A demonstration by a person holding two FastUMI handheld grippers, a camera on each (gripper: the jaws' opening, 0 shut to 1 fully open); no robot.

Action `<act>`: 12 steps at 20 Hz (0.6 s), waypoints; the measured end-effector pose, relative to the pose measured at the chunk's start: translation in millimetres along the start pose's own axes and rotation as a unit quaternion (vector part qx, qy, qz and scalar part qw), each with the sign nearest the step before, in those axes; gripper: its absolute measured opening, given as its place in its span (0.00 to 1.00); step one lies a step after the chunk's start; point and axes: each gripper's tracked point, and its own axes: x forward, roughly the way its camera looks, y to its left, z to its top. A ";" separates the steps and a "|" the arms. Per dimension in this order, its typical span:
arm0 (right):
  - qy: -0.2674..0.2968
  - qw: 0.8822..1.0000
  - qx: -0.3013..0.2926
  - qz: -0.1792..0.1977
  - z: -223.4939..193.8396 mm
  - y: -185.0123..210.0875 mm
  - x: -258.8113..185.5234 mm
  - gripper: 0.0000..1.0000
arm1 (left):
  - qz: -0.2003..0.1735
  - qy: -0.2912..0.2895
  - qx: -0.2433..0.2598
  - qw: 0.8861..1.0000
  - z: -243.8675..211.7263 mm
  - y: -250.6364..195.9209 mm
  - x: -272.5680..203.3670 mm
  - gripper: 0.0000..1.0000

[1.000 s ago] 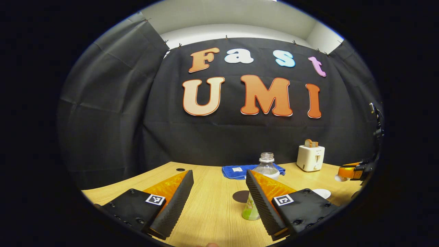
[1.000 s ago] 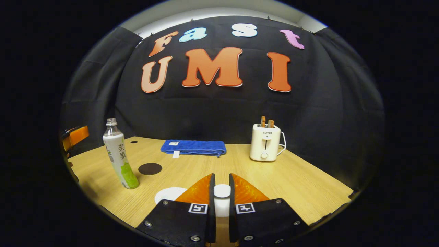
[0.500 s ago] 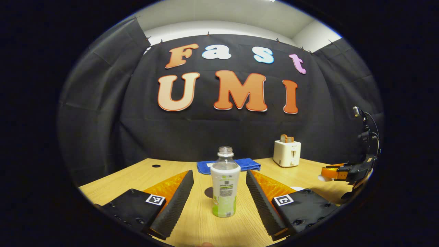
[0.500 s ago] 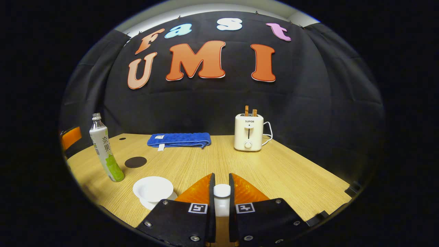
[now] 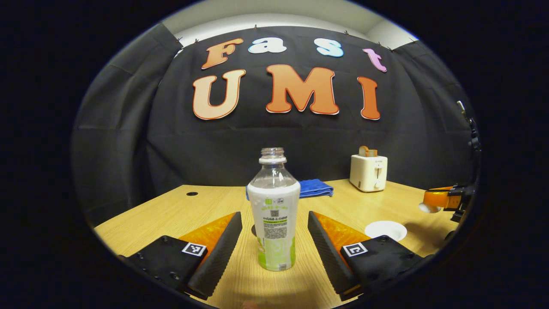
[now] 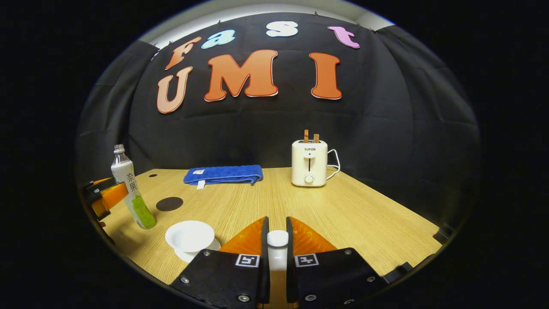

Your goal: Open the teacup lid with one hand, grasp the water bottle and pour water into the teacup with the other hand; after pouring, place the water bottle on the coaster and then close the teacup lid.

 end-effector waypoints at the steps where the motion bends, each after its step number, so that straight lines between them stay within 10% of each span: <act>1: 0.001 1.000 0.000 0.001 -1.3 0.9 0.9 0.15 | 0.002 0.007 0.003 1.000 -5.3 1.9 6.2 1.00; 9: 0.013 1.000 0.009 0.003 -8.6 -1.2 3.6 0.15 | -0.017 0.030 0.009 0.999 -22.9 -5.2 28.7 0.99; 12: 0.017 1.000 0.011 0.003 -10.9 -2.6 3.5 0.15 | -0.018 0.024 0.000 1.000 -21.6 -3.5 30.9 0.75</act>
